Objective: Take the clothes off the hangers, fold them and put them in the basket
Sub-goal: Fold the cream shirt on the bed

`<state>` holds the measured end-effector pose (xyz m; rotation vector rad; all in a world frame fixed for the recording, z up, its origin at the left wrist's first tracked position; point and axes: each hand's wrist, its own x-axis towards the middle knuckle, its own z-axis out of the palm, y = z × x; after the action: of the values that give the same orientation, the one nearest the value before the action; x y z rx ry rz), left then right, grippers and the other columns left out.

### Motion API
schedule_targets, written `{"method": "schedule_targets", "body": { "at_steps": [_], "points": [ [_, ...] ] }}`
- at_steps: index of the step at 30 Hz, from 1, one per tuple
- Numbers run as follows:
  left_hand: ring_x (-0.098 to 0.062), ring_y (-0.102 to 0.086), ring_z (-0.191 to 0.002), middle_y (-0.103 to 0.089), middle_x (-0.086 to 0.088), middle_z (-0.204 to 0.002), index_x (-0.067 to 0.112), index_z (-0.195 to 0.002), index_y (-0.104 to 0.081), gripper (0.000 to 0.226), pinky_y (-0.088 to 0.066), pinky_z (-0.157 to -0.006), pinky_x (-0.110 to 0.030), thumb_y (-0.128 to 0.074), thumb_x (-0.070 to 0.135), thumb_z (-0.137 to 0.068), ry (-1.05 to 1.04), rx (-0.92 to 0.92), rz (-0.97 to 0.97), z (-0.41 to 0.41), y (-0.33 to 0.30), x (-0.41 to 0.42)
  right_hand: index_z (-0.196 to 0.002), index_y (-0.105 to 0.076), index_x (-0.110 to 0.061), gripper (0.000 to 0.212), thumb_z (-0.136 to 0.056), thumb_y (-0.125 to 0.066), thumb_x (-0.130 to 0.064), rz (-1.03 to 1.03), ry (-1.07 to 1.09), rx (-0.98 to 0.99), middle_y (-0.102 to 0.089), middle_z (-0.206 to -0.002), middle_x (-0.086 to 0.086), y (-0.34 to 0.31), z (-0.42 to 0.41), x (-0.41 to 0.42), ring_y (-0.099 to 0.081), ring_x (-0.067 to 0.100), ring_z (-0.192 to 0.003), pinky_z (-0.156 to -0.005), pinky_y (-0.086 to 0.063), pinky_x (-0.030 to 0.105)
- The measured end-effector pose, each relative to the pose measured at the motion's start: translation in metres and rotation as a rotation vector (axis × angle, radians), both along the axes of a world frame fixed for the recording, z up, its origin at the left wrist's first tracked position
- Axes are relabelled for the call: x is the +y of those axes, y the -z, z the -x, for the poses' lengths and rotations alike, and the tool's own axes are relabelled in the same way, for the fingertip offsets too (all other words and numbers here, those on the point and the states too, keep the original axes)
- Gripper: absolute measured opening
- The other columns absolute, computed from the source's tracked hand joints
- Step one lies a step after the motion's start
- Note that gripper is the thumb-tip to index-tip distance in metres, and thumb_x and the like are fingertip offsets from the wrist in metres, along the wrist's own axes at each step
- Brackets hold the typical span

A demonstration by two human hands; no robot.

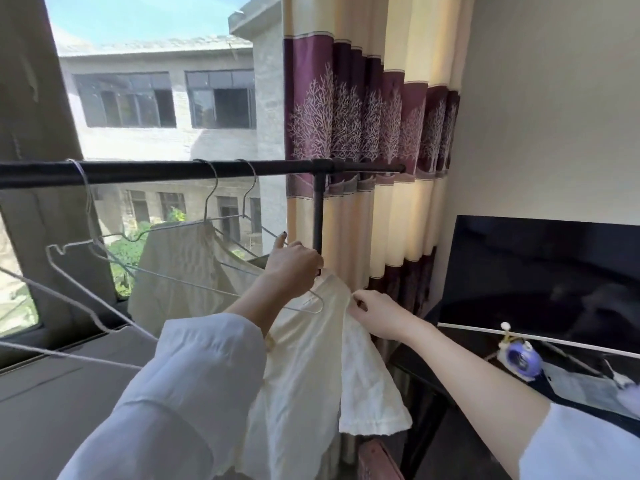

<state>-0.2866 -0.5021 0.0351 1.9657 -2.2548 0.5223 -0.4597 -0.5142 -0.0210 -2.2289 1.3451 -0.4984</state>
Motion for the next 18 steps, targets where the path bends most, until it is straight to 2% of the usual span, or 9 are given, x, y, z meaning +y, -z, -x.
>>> {"method": "schedule_targets", "body": {
  "at_steps": [2, 3, 5, 6, 8, 10, 14, 16, 18],
  "points": [
    [-0.019, -0.057, -0.110, -0.069, 0.003, -0.109, 0.027, -0.112, -0.066, 0.039, -0.023, -0.109, -0.036, -0.046, 0.004, -0.088, 0.023, 0.012, 0.023, -0.007, -0.001, -0.004, -0.099, -0.060, -0.012, 0.033, -0.094, -0.045, -0.041, -0.015, -0.002, -0.008, -0.063, -0.094, 0.003, 0.006, -0.004, -0.006, -0.059, 0.017, -0.082, -0.072, -0.047, 0.030],
    [-0.018, -0.059, -0.105, -0.070, 0.004, -0.106, 0.027, -0.108, -0.068, 0.041, -0.026, -0.105, -0.033, -0.046, 0.001, -0.085, 0.041, 0.019, 0.041, -0.011, 0.000, -0.006, -0.086, -0.059, -0.013, 0.031, -0.094, -0.046, -0.040, -0.010, 0.004, -0.011, -0.061, -0.084, 0.002, 0.008, -0.007, -0.007, -0.057, 0.017, -0.075, -0.068, -0.045, 0.031],
    [-0.017, -0.058, -0.102, -0.071, 0.005, -0.103, 0.029, -0.105, -0.069, 0.041, -0.026, -0.099, -0.030, -0.047, 0.000, -0.085, 0.074, 0.035, 0.091, -0.018, 0.004, -0.008, -0.064, -0.046, -0.017, 0.037, -0.096, -0.043, -0.036, 0.071, 0.031, 0.005, -0.052, -0.069, -0.001, 0.013, -0.012, -0.009, -0.048, 0.017, -0.065, -0.060, -0.036, 0.032],
    [-0.016, -0.057, -0.104, -0.070, 0.007, -0.103, 0.030, -0.105, -0.069, 0.041, -0.024, -0.100, -0.030, -0.047, 0.000, -0.086, 0.089, 0.039, 0.109, -0.021, 0.006, -0.008, -0.064, -0.045, -0.018, 0.038, -0.097, -0.041, -0.035, 0.133, 0.064, 0.021, -0.053, -0.070, -0.002, 0.016, -0.011, -0.008, -0.049, 0.018, -0.068, -0.060, -0.035, 0.033],
    [-0.015, -0.052, -0.111, -0.069, 0.009, -0.106, 0.030, -0.108, -0.068, 0.042, -0.021, -0.105, -0.031, -0.046, 0.000, -0.088, 0.100, 0.040, 0.117, -0.028, 0.011, -0.008, -0.076, -0.056, -0.017, 0.034, -0.098, -0.036, -0.035, 0.220, 0.147, 0.021, -0.062, -0.085, -0.003, 0.026, -0.005, -0.009, -0.055, 0.020, -0.083, -0.070, -0.041, 0.034],
    [-0.015, -0.049, -0.116, -0.067, 0.009, -0.111, 0.028, -0.109, -0.066, 0.040, -0.017, -0.110, -0.033, -0.045, 0.000, -0.089, 0.113, 0.025, 0.120, -0.031, 0.014, -0.008, -0.083, -0.060, -0.020, 0.033, -0.098, -0.034, -0.035, 0.198, 0.205, 0.037, -0.063, -0.095, -0.005, 0.037, 0.005, -0.014, -0.057, 0.021, -0.092, -0.077, -0.043, 0.035],
    [-0.016, -0.051, -0.115, -0.065, 0.008, -0.113, 0.023, -0.112, -0.064, 0.034, -0.020, -0.112, -0.036, -0.046, 0.003, -0.091, 0.226, 0.065, 0.243, -0.019, 0.010, -0.008, -0.061, -0.043, -0.028, 0.038, -0.097, -0.034, -0.038, 0.016, 0.174, 0.303, -0.061, -0.094, 0.000, 0.056, 0.007, -0.019, -0.057, 0.024, -0.099, -0.085, -0.042, 0.036],
    [-0.021, -0.049, -0.122, -0.064, 0.002, -0.116, 0.020, -0.115, -0.063, 0.027, -0.020, -0.115, -0.043, -0.051, 0.011, -0.092, 0.317, 0.122, 0.392, -0.014, 0.009, -0.007, -0.060, -0.043, -0.026, 0.039, -0.096, -0.035, -0.038, 0.006, 0.183, 0.266, -0.059, -0.089, 0.000, 0.066, 0.002, -0.020, -0.057, 0.026, -0.098, -0.085, -0.042, 0.036],
    [-0.028, -0.033, -0.138, -0.052, -0.006, -0.136, 0.017, -0.130, -0.051, 0.042, -0.014, -0.117, -0.050, -0.057, 0.019, -0.089, 0.304, 0.184, 0.505, -0.016, 0.014, -0.008, -0.059, -0.044, -0.025, 0.038, -0.096, -0.037, -0.033, 0.024, 0.212, 0.130, -0.061, -0.084, 0.001, 0.071, -0.002, -0.023, -0.057, 0.027, -0.092, -0.076, -0.042, 0.034]
  ]
}}
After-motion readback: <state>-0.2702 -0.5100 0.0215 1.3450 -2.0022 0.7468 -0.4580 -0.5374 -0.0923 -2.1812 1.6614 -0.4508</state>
